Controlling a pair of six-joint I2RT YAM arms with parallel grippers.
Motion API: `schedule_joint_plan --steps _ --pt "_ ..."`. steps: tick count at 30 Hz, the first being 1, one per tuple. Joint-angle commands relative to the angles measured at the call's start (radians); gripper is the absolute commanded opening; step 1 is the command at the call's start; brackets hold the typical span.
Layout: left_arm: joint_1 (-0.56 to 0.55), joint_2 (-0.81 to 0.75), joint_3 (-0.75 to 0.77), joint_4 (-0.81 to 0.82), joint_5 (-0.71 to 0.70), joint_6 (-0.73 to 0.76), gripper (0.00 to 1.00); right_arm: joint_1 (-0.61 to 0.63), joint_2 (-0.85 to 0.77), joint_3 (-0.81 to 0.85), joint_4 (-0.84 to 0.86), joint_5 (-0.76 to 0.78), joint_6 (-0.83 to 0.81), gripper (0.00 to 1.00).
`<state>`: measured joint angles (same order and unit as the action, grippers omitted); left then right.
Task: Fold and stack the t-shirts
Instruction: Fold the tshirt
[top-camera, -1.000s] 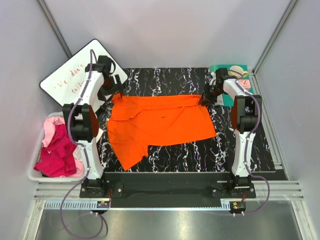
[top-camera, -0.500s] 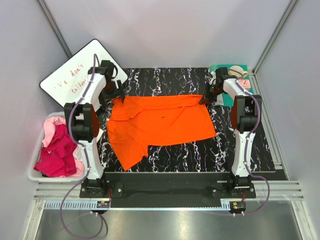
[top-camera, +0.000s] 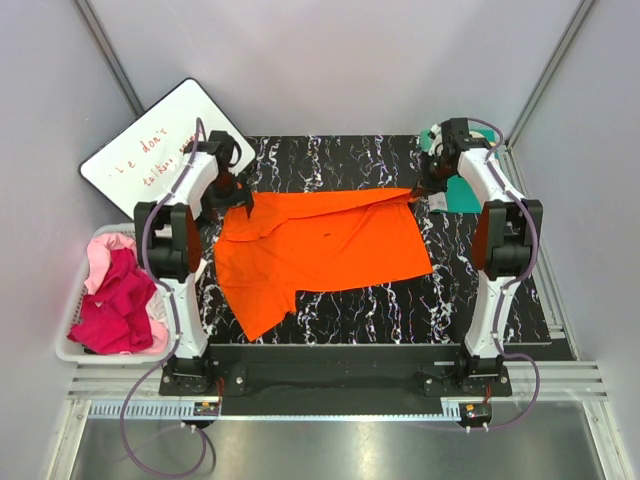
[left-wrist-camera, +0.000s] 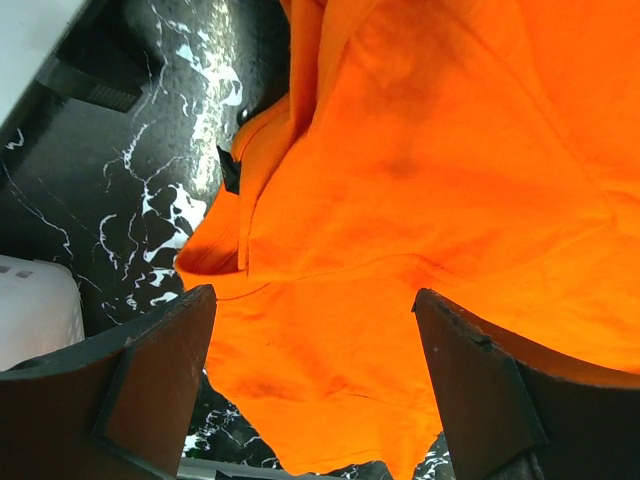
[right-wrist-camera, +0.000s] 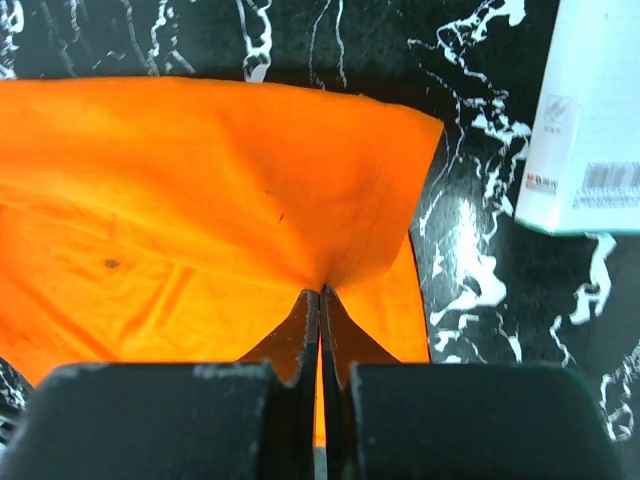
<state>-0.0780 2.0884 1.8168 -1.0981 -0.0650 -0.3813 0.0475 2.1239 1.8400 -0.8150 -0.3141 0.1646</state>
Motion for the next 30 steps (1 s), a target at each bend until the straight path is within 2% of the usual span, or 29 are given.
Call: schedule_joint_plan --steps 1,2,3,4,5,7,8,9,12,17,21,25,30 --pt "-0.005 -0.004 -0.013 0.012 -0.012 0.012 0.87 0.002 -0.058 -0.086 -0.053 0.023 -0.036 0.0" --pt "-0.005 -0.005 -0.013 0.012 -0.012 0.012 0.87 0.002 -0.055 -0.102 -0.053 0.006 -0.039 0.04" --pt "-0.005 -0.01 -0.016 0.012 -0.01 0.012 0.87 0.002 -0.044 -0.111 -0.058 -0.005 -0.042 0.12" --pt "-0.005 -0.011 -0.019 0.012 -0.009 0.012 0.88 0.003 -0.038 -0.128 -0.064 -0.009 -0.042 0.3" --pt "-0.005 -0.016 -0.02 0.011 -0.006 0.013 0.88 0.002 -0.035 -0.137 -0.069 -0.02 -0.043 0.43" --pt "-0.006 -0.039 -0.031 0.01 -0.002 0.016 0.88 0.002 -0.05 -0.159 -0.066 -0.02 -0.045 0.5" --pt "-0.006 -0.051 -0.036 0.012 -0.002 0.016 0.89 0.002 -0.059 -0.16 -0.067 -0.014 -0.05 0.63" --pt "-0.006 -0.082 -0.042 0.012 0.001 0.018 0.89 0.002 -0.086 -0.162 -0.065 -0.007 -0.05 0.71" --pt "-0.006 -0.173 -0.082 0.02 0.027 0.021 0.89 0.003 -0.165 -0.173 -0.067 0.01 -0.051 0.85" --pt "-0.022 -0.367 -0.244 0.061 0.109 0.01 0.9 0.003 -0.312 -0.298 -0.069 0.038 -0.04 0.88" --pt "-0.022 -0.54 -0.462 0.089 0.195 -0.01 0.89 0.0 -0.444 -0.444 -0.065 0.043 -0.022 0.88" --pt "-0.031 -0.662 -0.604 0.093 0.254 0.005 0.88 0.0 -0.508 -0.623 -0.036 0.023 0.006 0.86" --pt "-0.052 -0.812 -0.744 0.08 0.266 0.033 0.88 -0.001 -0.516 -0.736 0.008 -0.014 0.101 0.84"
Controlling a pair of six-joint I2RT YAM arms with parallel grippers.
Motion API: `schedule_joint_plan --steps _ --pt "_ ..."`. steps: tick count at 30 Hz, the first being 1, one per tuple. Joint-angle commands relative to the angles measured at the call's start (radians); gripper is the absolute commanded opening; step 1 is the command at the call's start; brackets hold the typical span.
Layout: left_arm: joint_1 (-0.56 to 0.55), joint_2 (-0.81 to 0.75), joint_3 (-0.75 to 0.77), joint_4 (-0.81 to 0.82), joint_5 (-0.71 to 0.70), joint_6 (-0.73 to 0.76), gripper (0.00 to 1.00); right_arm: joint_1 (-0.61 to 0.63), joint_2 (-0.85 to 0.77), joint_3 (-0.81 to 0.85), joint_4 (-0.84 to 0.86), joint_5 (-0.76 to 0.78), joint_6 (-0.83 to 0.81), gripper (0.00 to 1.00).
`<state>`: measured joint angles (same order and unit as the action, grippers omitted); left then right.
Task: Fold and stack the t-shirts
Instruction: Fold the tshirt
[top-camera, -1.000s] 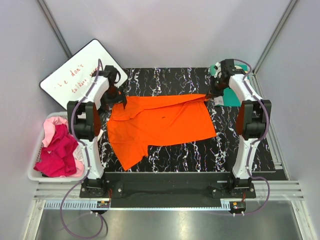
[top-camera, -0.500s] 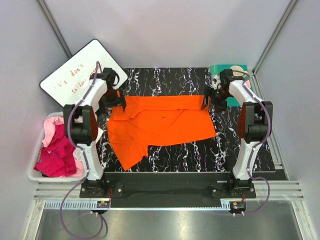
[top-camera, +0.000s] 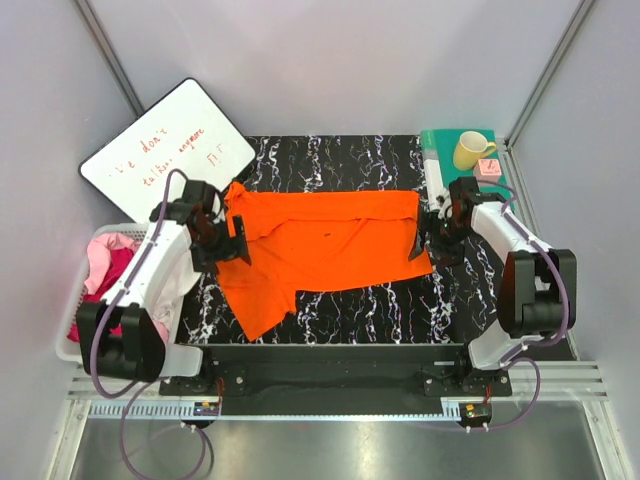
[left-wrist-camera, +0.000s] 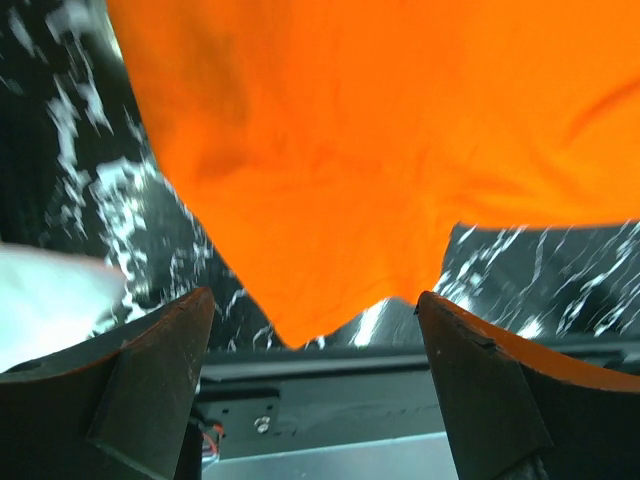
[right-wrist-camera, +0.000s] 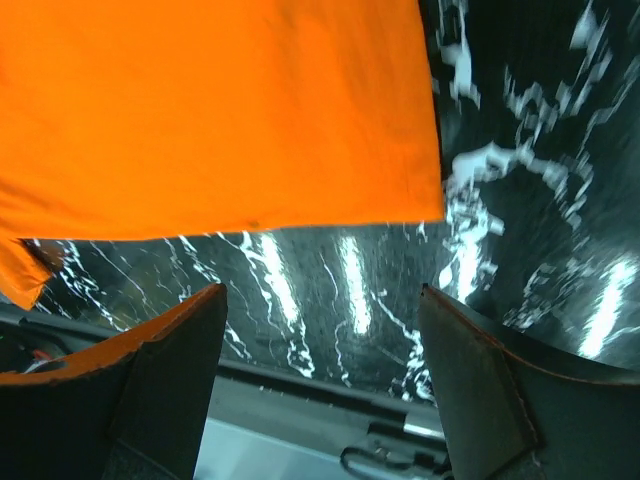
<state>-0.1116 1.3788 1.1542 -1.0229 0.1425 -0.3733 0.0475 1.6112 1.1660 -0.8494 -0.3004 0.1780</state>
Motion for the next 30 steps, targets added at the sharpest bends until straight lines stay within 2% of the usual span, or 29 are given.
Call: schedule_joint_plan --steps 1,6,10,15,18,23,30 --pt "-0.034 -0.118 -0.121 -0.005 0.054 0.025 0.88 -0.001 0.013 -0.065 0.041 -0.034 0.097 0.84" --pt "-0.106 -0.218 -0.246 -0.012 -0.014 -0.003 0.88 -0.001 0.108 -0.069 0.079 -0.077 0.159 0.78" --pt "-0.233 -0.247 -0.294 -0.017 -0.099 -0.044 0.88 -0.001 0.151 -0.063 0.108 -0.054 0.164 0.77" --pt "-0.38 -0.172 -0.238 -0.038 -0.141 -0.096 0.88 -0.001 0.225 -0.066 0.131 -0.032 0.17 0.73" --pt "-0.456 -0.101 -0.185 -0.057 -0.225 -0.107 0.87 0.0 0.233 -0.078 0.141 -0.016 0.175 0.72" --pt "-0.507 -0.003 -0.116 -0.086 -0.302 -0.099 0.87 -0.012 0.184 -0.098 0.124 -0.003 0.182 0.72" --pt "-0.549 0.078 -0.105 -0.092 -0.31 -0.07 0.87 -0.041 0.055 -0.112 0.035 0.037 0.189 0.72"
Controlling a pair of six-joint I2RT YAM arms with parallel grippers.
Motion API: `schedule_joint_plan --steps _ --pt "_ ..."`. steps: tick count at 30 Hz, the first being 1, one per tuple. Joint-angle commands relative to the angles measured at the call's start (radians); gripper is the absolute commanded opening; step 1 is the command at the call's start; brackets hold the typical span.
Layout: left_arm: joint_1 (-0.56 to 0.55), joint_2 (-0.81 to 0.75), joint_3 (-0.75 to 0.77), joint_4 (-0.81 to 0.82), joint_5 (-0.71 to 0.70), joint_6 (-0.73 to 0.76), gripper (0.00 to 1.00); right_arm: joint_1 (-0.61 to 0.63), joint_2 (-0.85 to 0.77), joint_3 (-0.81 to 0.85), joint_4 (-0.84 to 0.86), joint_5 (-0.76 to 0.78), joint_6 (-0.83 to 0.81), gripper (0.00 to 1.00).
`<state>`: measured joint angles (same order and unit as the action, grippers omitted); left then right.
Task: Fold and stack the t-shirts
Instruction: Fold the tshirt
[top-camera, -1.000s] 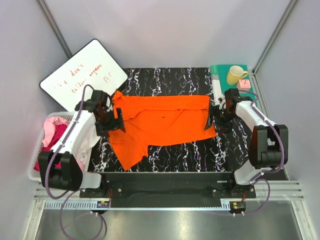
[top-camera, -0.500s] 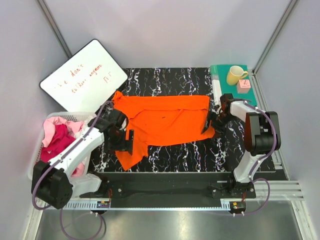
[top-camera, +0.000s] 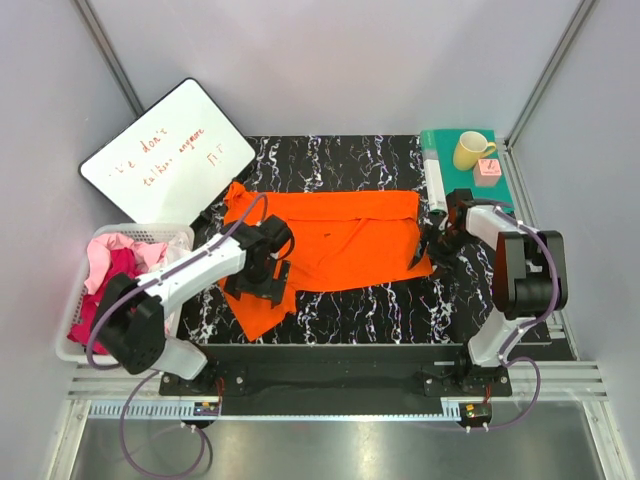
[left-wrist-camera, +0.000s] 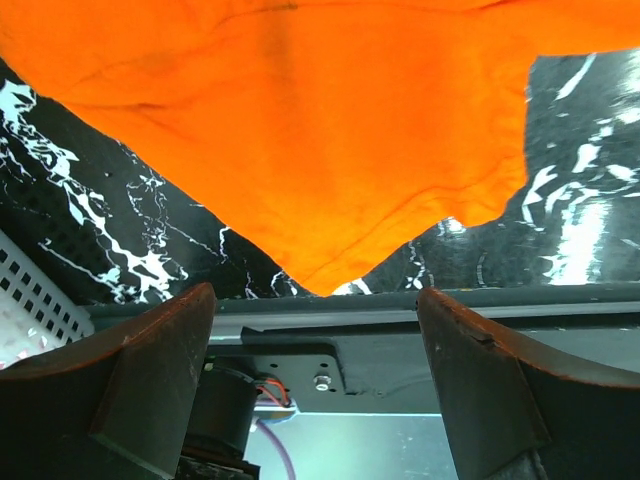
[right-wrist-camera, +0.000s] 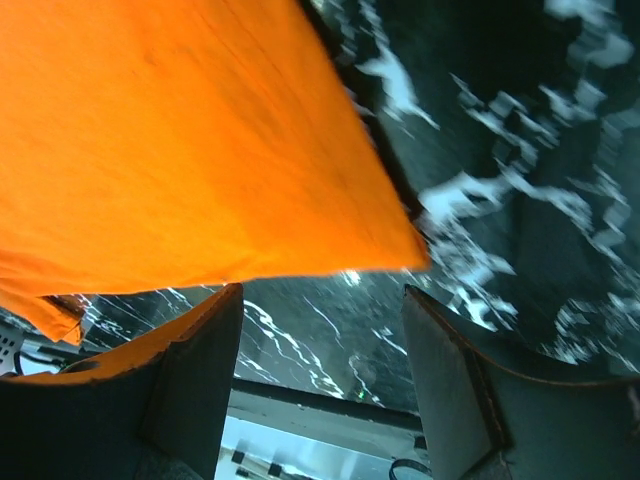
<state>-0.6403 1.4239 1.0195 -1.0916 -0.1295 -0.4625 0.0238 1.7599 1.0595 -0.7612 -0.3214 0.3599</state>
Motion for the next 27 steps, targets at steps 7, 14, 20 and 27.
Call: schedule_joint_plan --steps 7,14,20,27 --pt "-0.076 0.084 0.045 -0.011 -0.025 0.019 0.86 -0.091 -0.16 -0.018 -0.089 0.076 0.002 0.72" --pt "-0.125 0.159 0.062 0.021 -0.024 0.036 0.81 -0.096 -0.07 -0.062 -0.018 0.062 0.005 0.71" --pt "-0.154 0.199 0.077 0.035 -0.032 0.045 0.77 -0.096 0.006 -0.059 0.056 0.041 0.017 0.62" --pt "-0.17 0.265 0.113 0.036 -0.045 0.064 0.76 -0.094 0.081 -0.003 0.118 -0.004 0.031 0.53"
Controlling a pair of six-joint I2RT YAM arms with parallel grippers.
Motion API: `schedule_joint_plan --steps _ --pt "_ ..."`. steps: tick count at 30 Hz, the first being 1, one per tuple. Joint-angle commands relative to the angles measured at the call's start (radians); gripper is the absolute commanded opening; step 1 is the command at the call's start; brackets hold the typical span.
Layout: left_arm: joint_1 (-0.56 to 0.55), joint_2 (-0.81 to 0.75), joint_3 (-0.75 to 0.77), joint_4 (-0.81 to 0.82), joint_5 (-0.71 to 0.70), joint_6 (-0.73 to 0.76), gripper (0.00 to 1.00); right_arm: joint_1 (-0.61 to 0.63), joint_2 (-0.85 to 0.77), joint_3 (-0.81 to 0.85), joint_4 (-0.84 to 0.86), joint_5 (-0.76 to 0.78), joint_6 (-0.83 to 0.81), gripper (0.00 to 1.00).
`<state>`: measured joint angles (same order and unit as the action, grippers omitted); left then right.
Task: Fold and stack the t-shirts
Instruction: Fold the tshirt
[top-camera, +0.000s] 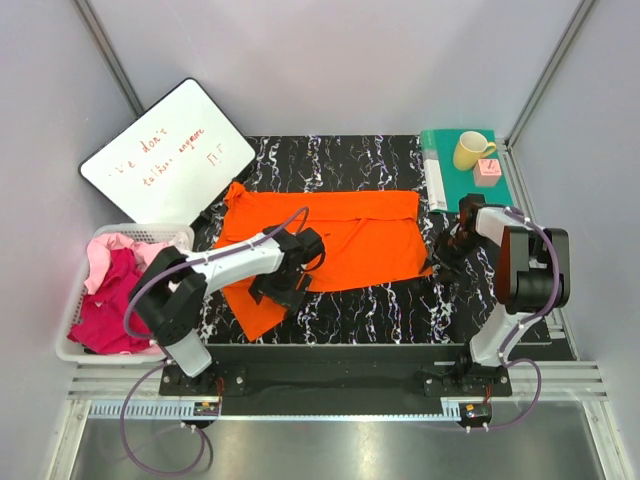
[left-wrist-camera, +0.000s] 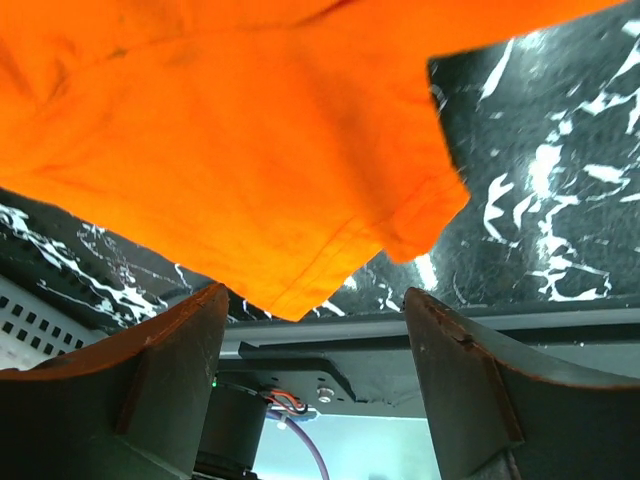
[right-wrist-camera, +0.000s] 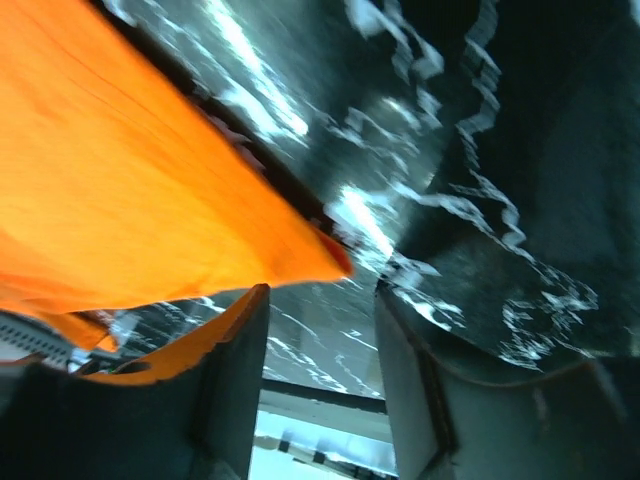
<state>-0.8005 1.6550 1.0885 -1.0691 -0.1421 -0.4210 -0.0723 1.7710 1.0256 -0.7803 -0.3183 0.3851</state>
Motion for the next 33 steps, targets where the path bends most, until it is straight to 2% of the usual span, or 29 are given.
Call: schedule_joint_plan --steps 1,2,4,6,7,9,12,14,18,21,24,33 --pt "-0.011 0.038 0.047 0.015 -0.033 0.025 0.76 0.002 0.085 0.037 0.144 -0.013 0.009 0.52" --pt "-0.011 0.043 0.051 0.015 -0.034 0.027 0.75 0.002 0.094 0.057 0.147 -0.018 0.008 0.51" --pt "-0.012 0.057 0.051 0.018 -0.036 0.03 0.72 0.002 0.117 0.076 0.145 -0.036 0.006 0.4" --pt "-0.014 0.071 0.045 0.024 -0.037 0.033 0.67 0.002 0.127 0.088 0.148 -0.057 0.009 0.25" --pt "-0.012 0.077 0.042 0.024 -0.037 0.033 0.64 0.002 0.128 0.088 0.148 -0.062 0.009 0.11" --pt "-0.014 0.083 0.025 0.032 -0.037 0.033 0.55 0.002 0.123 0.085 0.148 -0.068 0.008 0.01" --pt "-0.014 0.088 0.011 0.046 -0.037 0.037 0.4 0.002 0.102 0.071 0.147 -0.071 0.006 0.0" --pt "-0.014 0.091 0.011 0.047 -0.027 0.045 0.36 0.002 0.087 0.062 0.147 -0.068 0.001 0.0" --pt "-0.014 0.054 0.028 0.034 -0.017 0.048 0.59 0.002 0.081 0.05 0.147 -0.076 0.0 0.0" --pt "-0.022 0.014 0.047 0.011 -0.013 0.044 0.69 0.002 0.088 0.044 0.148 -0.079 0.0 0.0" --pt "-0.023 0.005 0.05 0.011 -0.007 0.042 0.7 0.002 0.091 0.042 0.151 -0.082 -0.003 0.0" --pt "-0.048 0.1 0.063 0.043 -0.001 0.083 0.61 0.002 0.091 0.05 0.153 -0.088 0.0 0.0"
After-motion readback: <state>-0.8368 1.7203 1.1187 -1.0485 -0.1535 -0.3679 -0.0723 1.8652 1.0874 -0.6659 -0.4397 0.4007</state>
